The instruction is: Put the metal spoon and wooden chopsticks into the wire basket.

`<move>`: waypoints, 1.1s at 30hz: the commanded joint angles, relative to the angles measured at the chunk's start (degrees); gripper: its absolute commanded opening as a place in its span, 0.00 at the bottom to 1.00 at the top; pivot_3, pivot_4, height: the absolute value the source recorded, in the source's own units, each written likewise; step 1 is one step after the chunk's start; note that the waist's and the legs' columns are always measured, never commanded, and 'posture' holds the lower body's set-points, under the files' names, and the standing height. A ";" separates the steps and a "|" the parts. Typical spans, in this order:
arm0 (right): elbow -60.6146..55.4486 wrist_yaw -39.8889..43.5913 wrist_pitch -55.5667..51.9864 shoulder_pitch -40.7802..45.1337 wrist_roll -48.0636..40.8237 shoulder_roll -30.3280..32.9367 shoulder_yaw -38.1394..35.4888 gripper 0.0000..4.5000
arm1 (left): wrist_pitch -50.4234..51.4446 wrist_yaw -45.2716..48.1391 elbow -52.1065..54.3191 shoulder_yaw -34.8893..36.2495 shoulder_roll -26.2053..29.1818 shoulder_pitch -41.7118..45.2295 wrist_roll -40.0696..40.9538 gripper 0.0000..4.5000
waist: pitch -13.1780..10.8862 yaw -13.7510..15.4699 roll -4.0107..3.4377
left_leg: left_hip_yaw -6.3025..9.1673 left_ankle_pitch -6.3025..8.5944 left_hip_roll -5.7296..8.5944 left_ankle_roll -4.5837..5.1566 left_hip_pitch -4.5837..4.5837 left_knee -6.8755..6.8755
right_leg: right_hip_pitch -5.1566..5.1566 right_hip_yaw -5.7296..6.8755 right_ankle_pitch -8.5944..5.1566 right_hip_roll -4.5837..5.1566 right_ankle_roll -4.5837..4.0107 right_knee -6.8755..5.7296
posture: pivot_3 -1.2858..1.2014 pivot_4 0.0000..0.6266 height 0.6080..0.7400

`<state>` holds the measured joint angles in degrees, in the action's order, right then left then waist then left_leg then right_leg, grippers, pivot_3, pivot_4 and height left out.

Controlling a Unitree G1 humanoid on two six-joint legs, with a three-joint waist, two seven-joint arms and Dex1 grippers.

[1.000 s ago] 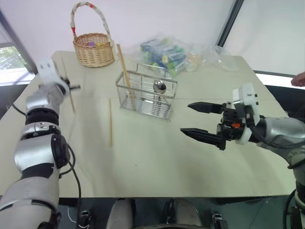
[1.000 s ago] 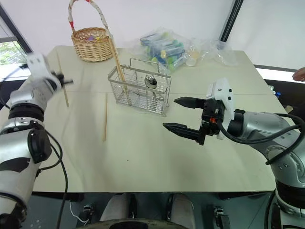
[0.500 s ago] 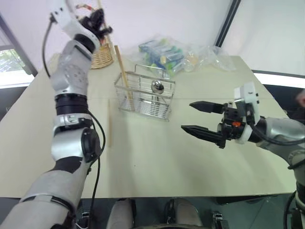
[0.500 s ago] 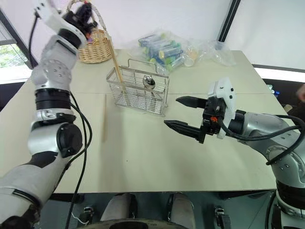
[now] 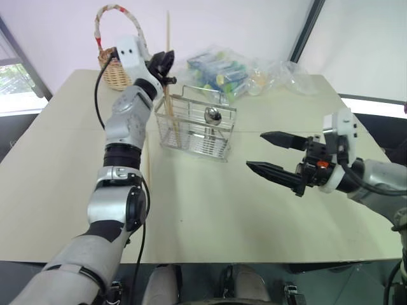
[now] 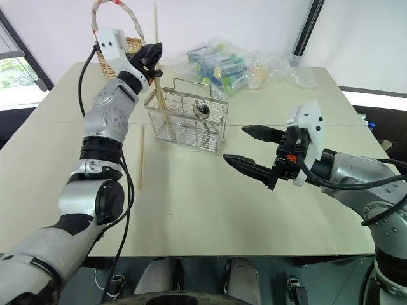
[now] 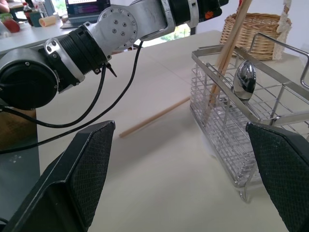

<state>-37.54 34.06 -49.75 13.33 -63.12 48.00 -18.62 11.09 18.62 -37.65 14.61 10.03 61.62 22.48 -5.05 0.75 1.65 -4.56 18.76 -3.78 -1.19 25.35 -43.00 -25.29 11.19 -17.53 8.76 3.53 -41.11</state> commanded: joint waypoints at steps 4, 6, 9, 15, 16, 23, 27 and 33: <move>-0.96 -1.12 0.83 0.25 -1.06 0.95 -1.21 1.00 | 2.84 0.65 5.15 1.40 0.79 -0.70 2.66 1.00 | -0.01 -0.06 0.02 | 0.02 0.00 -0.01 0.01 0.00 0.00 | -0.02 0.00 0.00 -0.06 0.00 -0.02 | 0.52 0.24 0.14; -0.56 -1.32 0.86 0.82 -0.86 0.88 -0.59 1.00 | 4.38 0.38 7.11 1.32 1.92 -1.11 2.72 1.00 | -0.01 -0.09 0.00 | 0.02 0.00 -0.02 0.01 -0.01 0.02 | -0.02 0.00 0.00 -0.08 -0.01 -0.02 | 0.52 0.24 0.14; 0.54 -1.30 0.97 2.04 -0.22 0.68 0.47 1.00 | 8.56 0.51 12.64 1.43 5.13 -0.90 3.31 1.00 | -0.01 -0.15 -0.01 | 0.02 0.00 -0.02 0.01 -0.02 0.05 | -0.02 0.00 0.00 -0.08 -0.01 -0.02 | 0.52 0.24 0.14; 2.07 -0.89 1.40 3.56 0.83 0.13 2.44 1.00 | 19.39 -1.42 16.70 4.39 15.32 3.07 4.99 1.00 | -0.05 -0.08 -0.05 | 0.02 0.00 -0.02 0.01 -0.01 0.04 | -0.03 0.00 0.00 -0.07 -0.01 -0.01 | 0.52 0.24 0.14; 2.16 -0.84 1.42 3.68 0.89 0.06 2.62 1.00 | 20.86 -1.69 16.40 4.48 16.51 3.42 5.01 1.00 | -0.05 -0.09 -0.05 | 0.02 0.00 -0.02 0.01 -0.02 0.05 | -0.03 0.00 0.00 -0.08 -0.01 -0.01 | 0.52 0.24 0.14; 2.19 -0.45 1.40 4.03 1.55 -0.34 3.94 1.00 | 37.47 -3.16 9.44 -2.19 24.44 3.68 -1.79 1.00 | -0.04 0.35 -0.05 | 0.08 0.00 0.00 0.01 -0.04 0.06 | -0.02 0.00 -0.01 -0.07 0.00 -0.01 | 0.52 0.24 0.14; 1.63 -0.93 1.10 4.18 1.04 -0.52 4.15 1.00 | 49.17 -6.54 2.19 -4.85 22.14 3.42 -4.71 1.00 | -0.05 0.14 -0.04 | 0.10 0.01 0.02 0.02 -0.01 -0.01 | 0.00 -0.02 -0.01 -0.03 0.00 -0.01 | 0.52 0.24 0.14; 0.22 -0.50 0.72 2.49 0.27 0.33 3.36 1.00 | 54.48 -8.66 -3.87 -5.66 18.34 2.69 -7.21 1.00 | -0.11 -0.04 0.07 | 0.09 0.00 0.00 -0.01 0.04 0.08 | -0.06 -0.01 -0.01 -0.09 0.01 -0.06 | 0.52 0.24 0.14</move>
<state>-35.55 33.21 -49.63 15.81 -61.85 47.79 -13.77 65.37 10.23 -42.11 9.58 27.88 63.52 16.33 -5.17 0.71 1.72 -4.48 18.71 -3.79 -1.27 25.37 -42.88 -25.36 11.17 -17.55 8.66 3.54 -41.17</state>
